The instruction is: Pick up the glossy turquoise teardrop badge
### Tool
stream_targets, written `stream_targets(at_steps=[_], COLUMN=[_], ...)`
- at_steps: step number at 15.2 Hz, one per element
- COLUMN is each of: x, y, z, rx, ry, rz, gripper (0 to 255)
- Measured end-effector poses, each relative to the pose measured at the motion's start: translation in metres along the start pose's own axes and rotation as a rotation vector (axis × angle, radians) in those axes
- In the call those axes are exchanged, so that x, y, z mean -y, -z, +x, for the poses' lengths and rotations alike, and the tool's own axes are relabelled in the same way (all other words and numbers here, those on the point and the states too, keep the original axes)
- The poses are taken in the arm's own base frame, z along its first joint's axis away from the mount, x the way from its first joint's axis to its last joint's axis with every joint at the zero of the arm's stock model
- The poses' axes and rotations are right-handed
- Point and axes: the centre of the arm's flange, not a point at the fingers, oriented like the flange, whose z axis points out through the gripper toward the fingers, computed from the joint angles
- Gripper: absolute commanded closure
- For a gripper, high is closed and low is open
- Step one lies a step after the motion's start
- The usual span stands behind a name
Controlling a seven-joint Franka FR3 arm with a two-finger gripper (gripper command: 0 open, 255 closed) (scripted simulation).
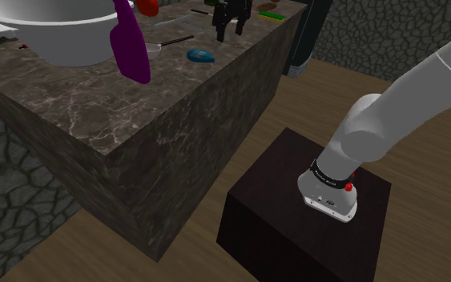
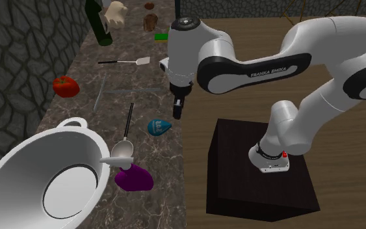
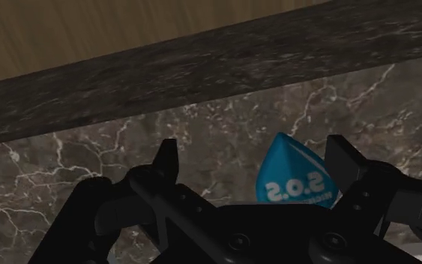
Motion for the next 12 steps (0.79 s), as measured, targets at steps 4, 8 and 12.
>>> stream_targets(at_steps=[4, 8, 12], x=[0.031, 0.048, 0.048], y=[-0.023, -0.043, -0.064], z=[0.046, 0.068, 0.070], rx=[0.042, 0.066, 0.067], ry=[0.026, 0.040, 0.041], rz=[0.011, 0.017, 0.017], gripper=[0, 0, 0])
